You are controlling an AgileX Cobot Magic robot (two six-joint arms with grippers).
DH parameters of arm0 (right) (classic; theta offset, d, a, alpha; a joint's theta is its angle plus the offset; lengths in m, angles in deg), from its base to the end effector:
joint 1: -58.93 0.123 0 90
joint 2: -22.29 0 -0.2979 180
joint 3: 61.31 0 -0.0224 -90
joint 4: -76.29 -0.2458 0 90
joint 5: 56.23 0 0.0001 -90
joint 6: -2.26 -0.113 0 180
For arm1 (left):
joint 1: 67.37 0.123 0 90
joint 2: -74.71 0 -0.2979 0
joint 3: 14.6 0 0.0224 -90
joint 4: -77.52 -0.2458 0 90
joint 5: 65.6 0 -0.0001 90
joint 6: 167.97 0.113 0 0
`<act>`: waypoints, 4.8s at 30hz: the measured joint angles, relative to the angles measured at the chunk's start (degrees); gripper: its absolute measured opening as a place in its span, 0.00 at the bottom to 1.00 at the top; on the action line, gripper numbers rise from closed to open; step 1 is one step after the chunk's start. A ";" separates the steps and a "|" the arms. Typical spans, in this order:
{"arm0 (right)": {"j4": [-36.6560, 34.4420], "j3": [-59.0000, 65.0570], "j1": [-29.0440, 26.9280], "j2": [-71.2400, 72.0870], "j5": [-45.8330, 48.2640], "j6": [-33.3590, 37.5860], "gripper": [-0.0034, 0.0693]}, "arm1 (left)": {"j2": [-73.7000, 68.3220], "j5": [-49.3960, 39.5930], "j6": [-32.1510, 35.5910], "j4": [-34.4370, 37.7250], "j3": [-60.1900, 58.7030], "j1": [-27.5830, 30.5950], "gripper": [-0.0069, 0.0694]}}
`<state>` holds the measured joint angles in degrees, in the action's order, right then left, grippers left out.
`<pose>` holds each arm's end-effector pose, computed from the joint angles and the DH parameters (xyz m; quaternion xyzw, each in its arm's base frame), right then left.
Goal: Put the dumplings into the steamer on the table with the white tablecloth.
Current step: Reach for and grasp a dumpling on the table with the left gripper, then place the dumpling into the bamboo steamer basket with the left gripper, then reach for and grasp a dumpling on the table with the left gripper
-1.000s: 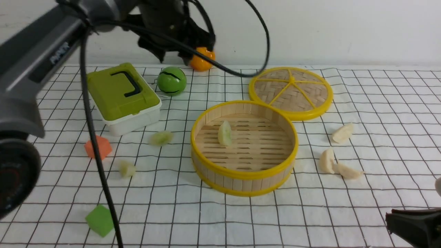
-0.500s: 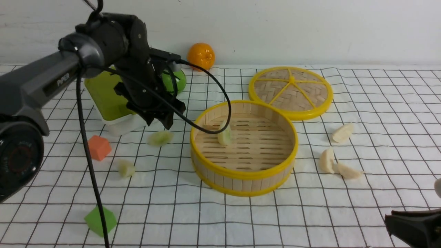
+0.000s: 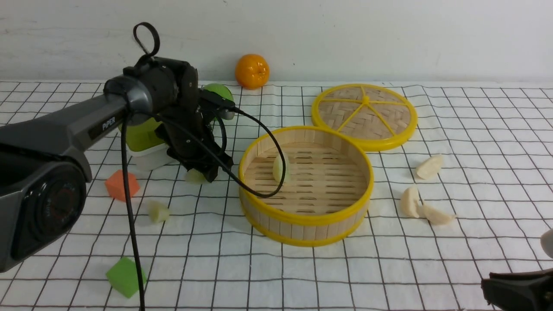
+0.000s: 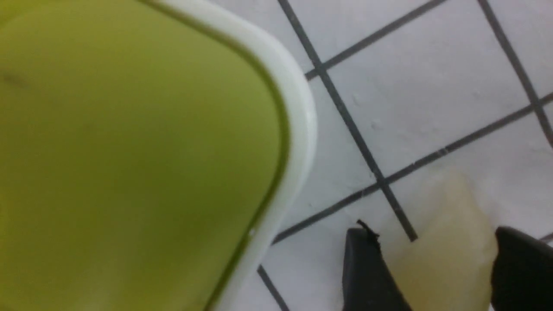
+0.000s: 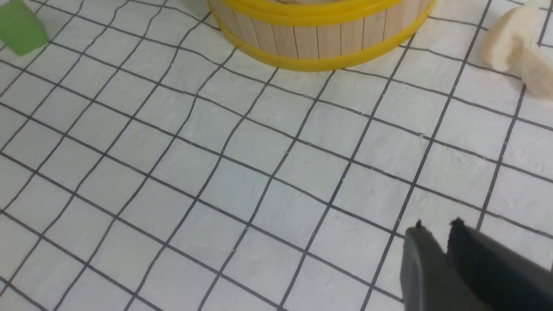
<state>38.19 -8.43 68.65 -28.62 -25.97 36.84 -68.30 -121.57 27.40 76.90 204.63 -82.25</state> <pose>0.1323 0.0584 0.2505 -0.1472 0.8797 0.1759 0.4166 0.5038 -0.1328 0.1594 0.2590 0.9497 0.0057 0.1758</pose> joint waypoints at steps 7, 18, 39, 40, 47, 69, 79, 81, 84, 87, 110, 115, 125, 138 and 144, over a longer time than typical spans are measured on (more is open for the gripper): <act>0.82 0.00 0.00 0.00 0.00 0.02 0.17 | 0.98 -3.58 -5.11 -0.26 0.25 0.00 0.39; 0.77 0.00 0.00 0.00 -1.73 -0.47 0.18 | 9.55 -9.67 -22.64 15.17 9.90 0.06 0.39; 0.77 0.00 0.00 0.00 -1.69 -0.69 0.20 | -0.12 4.92 -48.77 2.59 10.18 -16.89 0.39; 0.77 0.00 0.00 0.00 -1.69 -0.69 0.20 | -0.37 5.04 -49.05 2.54 10.18 -16.89 0.39; 0.77 0.00 0.00 0.00 -0.19 -0.74 0.21 | -3.15 7.09 -51.67 -0.65 10.18 -16.95 0.41; -0.49 0.00 0.00 0.00 0.23 -0.81 0.23 | 10.46 -10.30 -41.47 -4.90 20.26 -17.06 0.66; -0.71 0.00 0.00 0.00 0.23 -0.86 0.24 | 26.02 -15.09 -37.48 -15.84 9.22 -11.19 0.60; -0.71 0.00 0.00 0.00 0.27 -0.86 0.25 | 29.68 -15.03 -37.31 -12.99 -0.83 -6.45 0.59; -0.71 0.00 0.00 0.00 0.27 -0.86 0.25 | 32.91 -14.04 -36.48 -8.79 -11.83 -1.66 0.57; -0.71 0.00 0.00 0.00 0.27 -0.86 0.25 | 36.41 -2.92 -36.26 -0.68 -30.94 5.86 0.54; -1.17 0.00 0.00 0.00 -2.55 -0.86 0.26 | 26.66 19.35 -41.82 11.16 -43.86 8.27 0.53; -1.17 0.00 0.00 0.00 -2.55 -0.86 0.26 | 25.53 18.49 -45.69 5.01 -40.55 5.04 0.53; -1.66 0.00 0.00 0.00 -2.56 -0.86 0.27 | 22.02 12.87 -49.45 -0.12 -38.99 4.00 0.52; -2.09 0.00 0.00 0.00 -2.56 -0.86 0.28 | 22.78 9.80 -40.00 1.41 -37.23 4.00 0.47; -2.09 0.00 0.00 0.00 -2.56 -0.86 0.29 | 25.16 3.27 -32.25 12.02 -30.45 4.00 0.47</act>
<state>36.10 -8.43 68.65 -28.62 -28.53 35.98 -43.14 -118.30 -4.85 88.92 174.19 -78.26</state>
